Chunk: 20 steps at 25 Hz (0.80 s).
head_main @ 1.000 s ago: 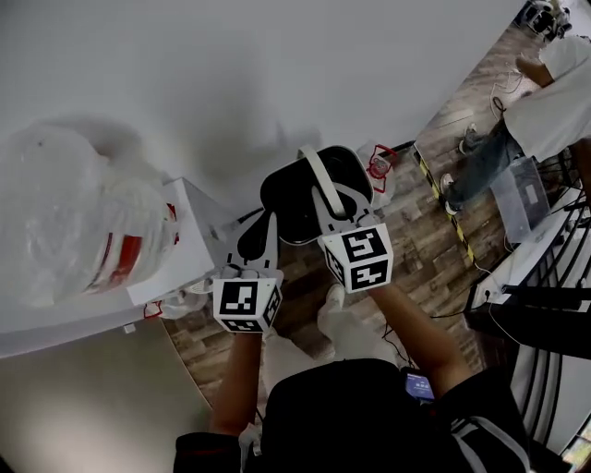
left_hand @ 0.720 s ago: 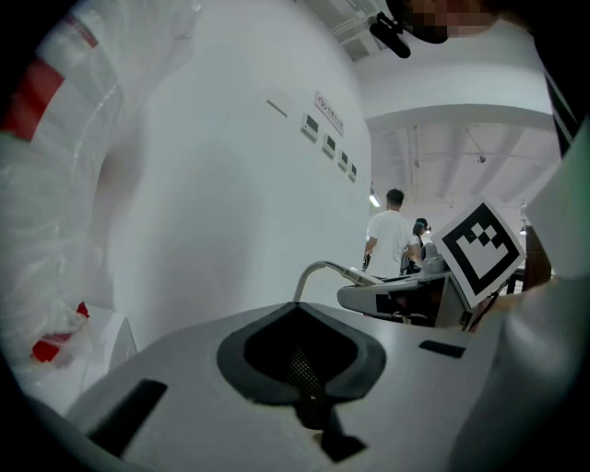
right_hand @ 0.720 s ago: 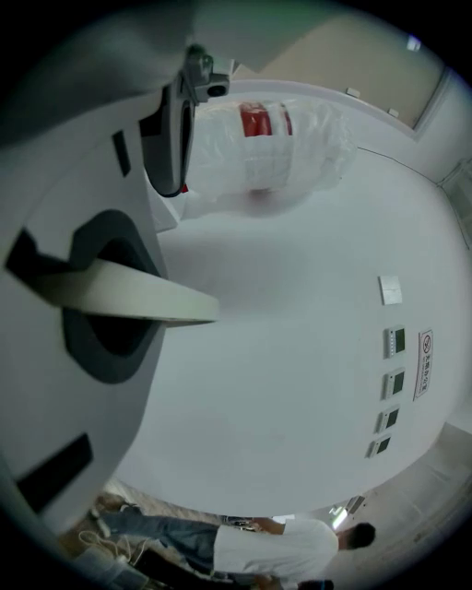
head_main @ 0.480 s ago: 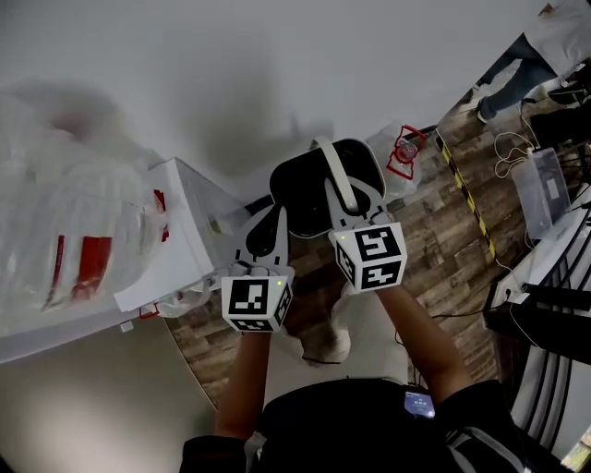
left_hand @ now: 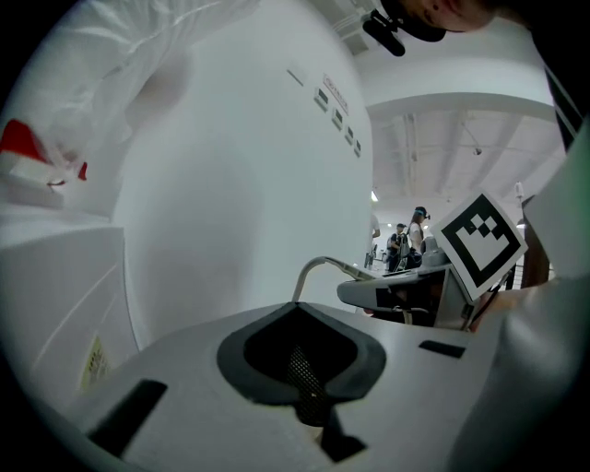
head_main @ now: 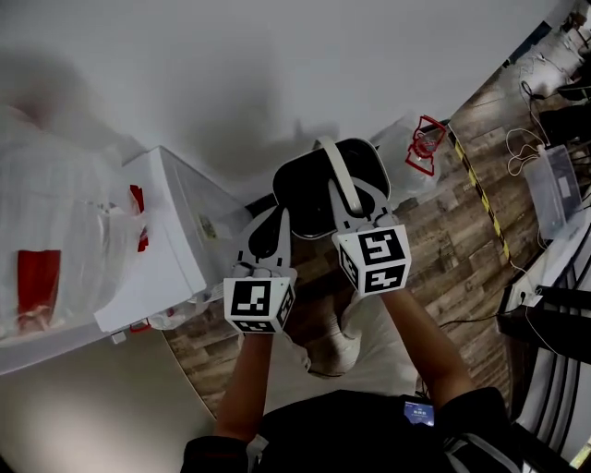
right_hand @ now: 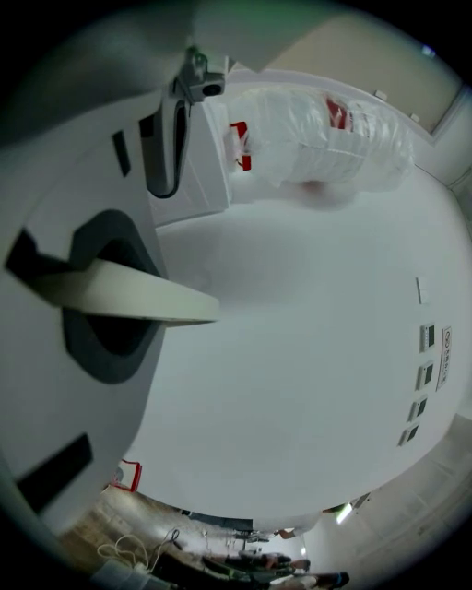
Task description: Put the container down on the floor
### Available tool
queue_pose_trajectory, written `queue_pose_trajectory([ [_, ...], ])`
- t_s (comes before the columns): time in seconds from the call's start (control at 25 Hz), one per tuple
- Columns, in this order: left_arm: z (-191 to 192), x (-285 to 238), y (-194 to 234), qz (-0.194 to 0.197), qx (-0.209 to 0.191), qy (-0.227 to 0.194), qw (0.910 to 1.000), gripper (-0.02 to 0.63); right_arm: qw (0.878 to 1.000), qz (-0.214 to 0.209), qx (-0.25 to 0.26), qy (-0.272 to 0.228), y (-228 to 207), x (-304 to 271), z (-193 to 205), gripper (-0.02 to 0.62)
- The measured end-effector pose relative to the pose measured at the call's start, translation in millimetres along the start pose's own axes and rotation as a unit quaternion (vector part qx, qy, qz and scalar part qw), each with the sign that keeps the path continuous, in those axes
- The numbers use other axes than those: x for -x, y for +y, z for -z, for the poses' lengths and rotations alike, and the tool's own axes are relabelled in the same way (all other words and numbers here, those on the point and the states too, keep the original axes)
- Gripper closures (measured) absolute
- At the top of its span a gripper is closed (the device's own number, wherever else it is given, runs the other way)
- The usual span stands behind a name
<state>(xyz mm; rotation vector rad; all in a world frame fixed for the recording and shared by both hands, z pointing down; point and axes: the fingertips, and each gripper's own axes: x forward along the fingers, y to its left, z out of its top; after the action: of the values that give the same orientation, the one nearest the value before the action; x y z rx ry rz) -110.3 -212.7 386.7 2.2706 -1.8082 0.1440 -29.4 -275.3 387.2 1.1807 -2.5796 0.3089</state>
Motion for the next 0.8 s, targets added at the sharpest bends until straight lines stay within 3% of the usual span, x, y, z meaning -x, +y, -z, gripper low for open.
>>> queue_pose_trajectory([
  [0.32,66,-16,11,0.01,-0.012,-0.003,0.9999,0.591,1.0,0.001,0.001,-0.001,-1,-33,60,0.563],
  [0.52,105,-20,21,0.002,0.008,-0.008,0.9999,0.591,1.0,-0.002,0.002,0.001,1,-51,97,0.563],
  [0.8,151,-37,39,-0.009,-0.001,-0.011,0.9999,0.591,1.0,-0.007,0.002,0.003,-2,-78,145,0.563],
])
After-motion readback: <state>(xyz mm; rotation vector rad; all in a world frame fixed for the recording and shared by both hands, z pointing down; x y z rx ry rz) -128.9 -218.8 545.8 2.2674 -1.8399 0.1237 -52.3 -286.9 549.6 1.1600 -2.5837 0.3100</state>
